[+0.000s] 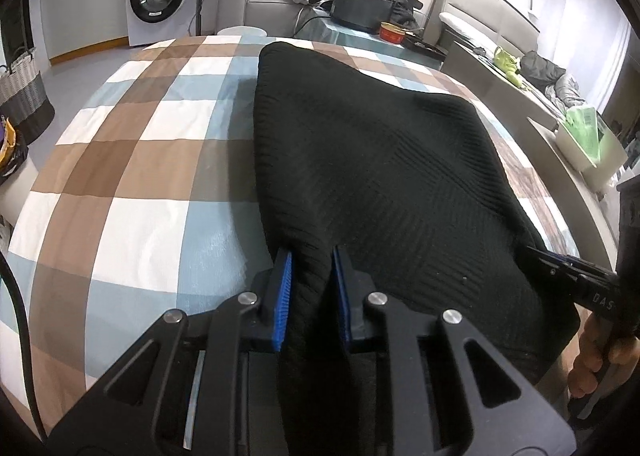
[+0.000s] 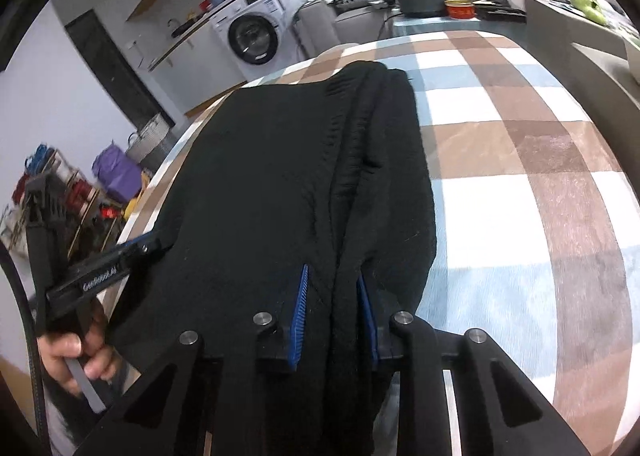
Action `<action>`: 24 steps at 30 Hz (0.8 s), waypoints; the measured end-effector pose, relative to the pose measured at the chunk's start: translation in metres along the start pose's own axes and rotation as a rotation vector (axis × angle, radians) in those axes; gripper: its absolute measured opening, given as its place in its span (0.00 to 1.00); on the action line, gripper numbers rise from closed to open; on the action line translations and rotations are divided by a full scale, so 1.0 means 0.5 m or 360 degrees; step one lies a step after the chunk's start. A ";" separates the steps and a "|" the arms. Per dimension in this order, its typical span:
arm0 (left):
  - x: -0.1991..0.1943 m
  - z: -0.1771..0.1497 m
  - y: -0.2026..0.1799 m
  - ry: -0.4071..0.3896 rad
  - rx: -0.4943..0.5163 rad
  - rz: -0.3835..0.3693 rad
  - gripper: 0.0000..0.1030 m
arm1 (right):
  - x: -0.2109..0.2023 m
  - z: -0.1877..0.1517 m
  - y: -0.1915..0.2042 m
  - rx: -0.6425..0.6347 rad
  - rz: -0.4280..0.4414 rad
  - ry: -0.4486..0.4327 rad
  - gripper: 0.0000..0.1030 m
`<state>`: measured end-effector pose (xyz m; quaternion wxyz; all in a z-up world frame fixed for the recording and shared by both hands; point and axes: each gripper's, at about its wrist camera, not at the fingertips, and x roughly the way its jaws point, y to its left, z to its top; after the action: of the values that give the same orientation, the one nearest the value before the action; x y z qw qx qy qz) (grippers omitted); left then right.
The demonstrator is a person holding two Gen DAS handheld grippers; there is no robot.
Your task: Fold small clothes
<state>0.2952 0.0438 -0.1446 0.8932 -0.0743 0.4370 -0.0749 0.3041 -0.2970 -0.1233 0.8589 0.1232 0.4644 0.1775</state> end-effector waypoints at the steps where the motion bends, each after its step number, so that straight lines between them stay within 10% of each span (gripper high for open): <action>1: 0.001 0.002 0.001 0.0000 -0.0001 0.0001 0.17 | -0.001 -0.002 0.002 -0.0006 -0.0008 -0.0004 0.23; 8: -0.072 -0.024 0.001 -0.0140 0.0042 0.0071 0.28 | -0.065 -0.014 0.011 -0.0140 -0.0048 -0.0103 0.59; 13: -0.171 -0.075 -0.006 -0.0356 0.0073 0.0073 0.86 | -0.145 -0.049 0.020 -0.0321 -0.0102 -0.0279 0.99; 24: -0.246 -0.154 -0.063 -0.0599 0.0179 0.0087 0.99 | -0.208 -0.112 0.041 -0.0471 0.0008 -0.0566 1.00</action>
<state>0.1574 0.0323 -0.0903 0.9636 -0.0253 0.2592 -0.0598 0.2004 -0.3194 -0.0672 0.9355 0.0263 0.2744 0.2212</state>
